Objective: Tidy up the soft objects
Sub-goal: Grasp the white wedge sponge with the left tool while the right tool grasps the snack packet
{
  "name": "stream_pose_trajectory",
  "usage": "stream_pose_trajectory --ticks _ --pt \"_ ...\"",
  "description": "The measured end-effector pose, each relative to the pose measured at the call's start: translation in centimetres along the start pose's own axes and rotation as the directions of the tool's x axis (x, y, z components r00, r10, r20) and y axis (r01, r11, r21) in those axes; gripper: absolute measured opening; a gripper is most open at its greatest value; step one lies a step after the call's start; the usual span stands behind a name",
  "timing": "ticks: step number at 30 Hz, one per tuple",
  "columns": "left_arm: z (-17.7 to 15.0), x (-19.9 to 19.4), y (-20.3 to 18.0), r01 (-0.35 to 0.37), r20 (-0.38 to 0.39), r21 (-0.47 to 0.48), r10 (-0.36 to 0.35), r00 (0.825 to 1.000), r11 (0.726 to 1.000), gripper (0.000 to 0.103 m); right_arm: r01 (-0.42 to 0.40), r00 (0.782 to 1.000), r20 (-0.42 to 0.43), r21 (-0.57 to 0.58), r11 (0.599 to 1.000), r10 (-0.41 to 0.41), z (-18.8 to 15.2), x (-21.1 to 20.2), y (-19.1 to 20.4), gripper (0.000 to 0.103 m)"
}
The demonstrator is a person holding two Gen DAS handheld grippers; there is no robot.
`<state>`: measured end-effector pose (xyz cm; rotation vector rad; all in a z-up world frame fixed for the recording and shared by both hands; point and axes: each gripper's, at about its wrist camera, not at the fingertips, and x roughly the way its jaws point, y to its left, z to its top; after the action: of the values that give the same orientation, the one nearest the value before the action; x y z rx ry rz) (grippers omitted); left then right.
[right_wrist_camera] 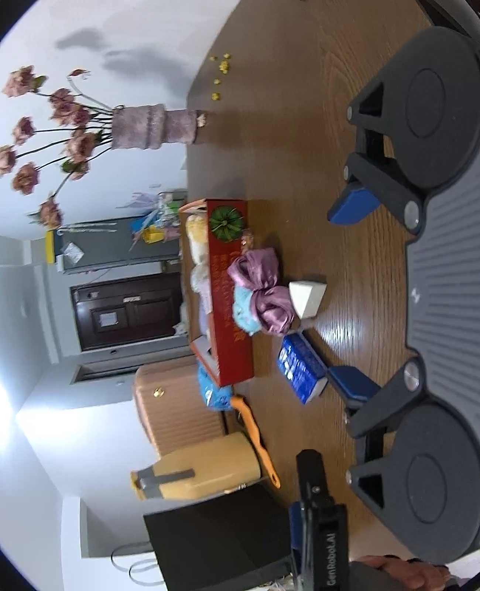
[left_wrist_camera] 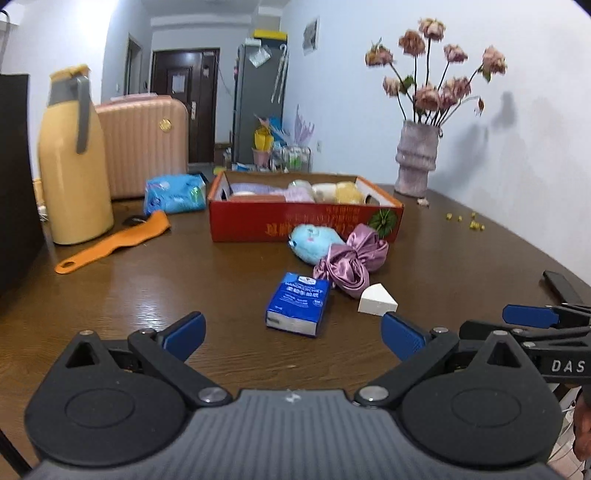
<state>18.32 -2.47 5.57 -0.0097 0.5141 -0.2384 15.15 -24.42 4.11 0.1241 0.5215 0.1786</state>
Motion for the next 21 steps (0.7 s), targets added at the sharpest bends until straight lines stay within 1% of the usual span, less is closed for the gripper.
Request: stream_pose_trajectory --ticks 2,5,6,8,9,10,11,12,15,18,19,20,21 --pt "0.3 1.5 -0.2 0.001 -0.013 0.008 -0.001 1.000 1.000 0.103 0.010 1.000 -0.010 0.012 1.000 -0.010 0.4 1.3 -0.7 0.075" --pt "1.1 3.4 -0.9 0.024 -0.024 0.001 -0.024 0.999 1.000 0.102 0.030 1.000 -0.009 0.031 0.999 -0.030 1.5 3.2 -2.1 0.073" --pt "1.3 4.1 -1.4 0.048 -0.023 -0.006 -0.049 0.999 0.999 0.101 0.042 0.999 -0.003 0.034 0.999 -0.042 2.0 3.8 -2.7 0.071" --pt "1.7 5.5 -2.7 0.123 -0.037 -0.009 -0.123 0.992 0.992 0.091 0.070 0.998 0.004 0.045 0.997 -0.070 2.9 4.8 -4.0 0.070" --pt "1.8 6.7 -3.6 0.162 -0.057 0.000 -0.162 0.985 0.987 0.088 0.082 0.997 0.007 0.049 0.995 -0.083 3.3 5.3 -4.6 0.070" --pt "1.8 7.7 -4.4 0.183 -0.078 0.014 -0.182 0.980 0.983 0.083 0.096 0.995 0.011 0.055 0.994 -0.097 3.8 5.8 -5.4 0.070" --pt "1.8 8.8 -5.2 0.188 -0.098 0.037 -0.184 0.978 0.981 0.077 0.110 0.994 0.011 0.062 0.992 -0.111 4.3 6.4 -6.1 0.070" --pt "1.8 10.1 -6.1 0.176 -0.111 0.061 -0.168 0.979 0.982 0.075 0.116 0.993 0.008 0.065 0.991 -0.117 4.6 6.8 -6.6 0.069" --pt "1.7 13.0 -7.4 0.150 -0.135 0.080 -0.139 0.981 0.985 0.073 0.121 0.993 0.003 0.057 0.991 -0.122 5.5 8.0 -7.9 0.069" --pt "1.3 15.3 -8.1 0.143 -0.175 0.084 -0.127 0.976 0.986 0.062 0.110 0.994 -0.005 0.034 0.993 -0.110 6.3 9.5 -8.5 0.069" --pt "1.1 15.8 -8.2 0.151 -0.194 0.084 -0.132 0.972 0.985 0.055 0.103 0.995 -0.007 0.025 0.994 -0.103 6.5 10.0 -8.5 0.069" --pt "1.0 15.7 -8.2 0.144 -0.178 0.095 -0.126 0.976 0.985 0.044 0.092 0.996 -0.008 0.013 0.996 -0.092 6.9 10.8 -8.5 0.069" --pt "0.9 15.7 -8.3 0.141 -0.180 0.113 -0.119 0.976 0.984 0.040 0.081 0.997 -0.006 0.001 0.997 -0.081 7.3 11.3 -8.4 0.069"
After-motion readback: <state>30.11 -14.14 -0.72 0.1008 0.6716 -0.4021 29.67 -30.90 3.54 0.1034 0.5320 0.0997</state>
